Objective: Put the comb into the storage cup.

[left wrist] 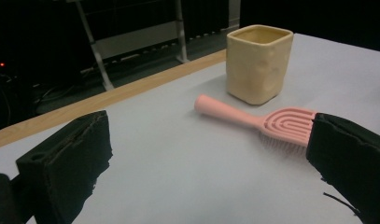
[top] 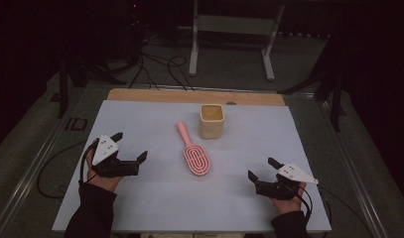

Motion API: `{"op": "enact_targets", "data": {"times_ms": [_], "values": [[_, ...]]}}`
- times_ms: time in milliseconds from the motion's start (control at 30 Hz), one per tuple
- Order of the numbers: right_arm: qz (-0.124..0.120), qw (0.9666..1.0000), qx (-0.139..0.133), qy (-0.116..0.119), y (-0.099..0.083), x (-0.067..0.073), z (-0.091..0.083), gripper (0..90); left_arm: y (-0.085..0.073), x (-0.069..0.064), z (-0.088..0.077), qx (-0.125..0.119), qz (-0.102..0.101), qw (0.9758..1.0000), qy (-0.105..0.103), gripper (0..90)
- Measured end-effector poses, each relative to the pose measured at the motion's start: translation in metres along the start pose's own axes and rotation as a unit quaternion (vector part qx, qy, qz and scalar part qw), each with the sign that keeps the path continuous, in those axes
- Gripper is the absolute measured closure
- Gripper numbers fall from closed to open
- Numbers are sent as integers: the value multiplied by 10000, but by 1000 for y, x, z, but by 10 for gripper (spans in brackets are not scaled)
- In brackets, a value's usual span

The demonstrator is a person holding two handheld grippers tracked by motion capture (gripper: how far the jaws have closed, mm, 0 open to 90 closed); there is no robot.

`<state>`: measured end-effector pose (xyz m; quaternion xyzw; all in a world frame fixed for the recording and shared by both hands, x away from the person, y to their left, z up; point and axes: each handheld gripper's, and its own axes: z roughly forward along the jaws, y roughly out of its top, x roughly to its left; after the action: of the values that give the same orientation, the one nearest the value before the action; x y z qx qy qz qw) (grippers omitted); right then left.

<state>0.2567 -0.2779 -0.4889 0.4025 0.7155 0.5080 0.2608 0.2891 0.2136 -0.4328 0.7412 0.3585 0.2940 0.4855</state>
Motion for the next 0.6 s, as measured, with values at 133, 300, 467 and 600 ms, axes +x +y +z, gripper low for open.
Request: {"op": "enact_targets", "data": {"times_ms": [133, 300, 467, 600], "values": [[2, 10000, 18, 3, 0, 0, 0, 94, 4, 0, 5, 4, 5, 10000, -46, 7], [15, 10000, 30, 4, 0, 0, 0, 94, 9, -1, 11, 32, 24, 10000, -86, 7], [11, 10000, 37, -12, -1, -1, 1, 94, 13, 1, 17, 56, -15, 9999, -131, 7], [14, 10000, 41, -9, -1, -1, 1, 94, 16, 0, 22, 62, -17, 9998, -170, 7]]}}
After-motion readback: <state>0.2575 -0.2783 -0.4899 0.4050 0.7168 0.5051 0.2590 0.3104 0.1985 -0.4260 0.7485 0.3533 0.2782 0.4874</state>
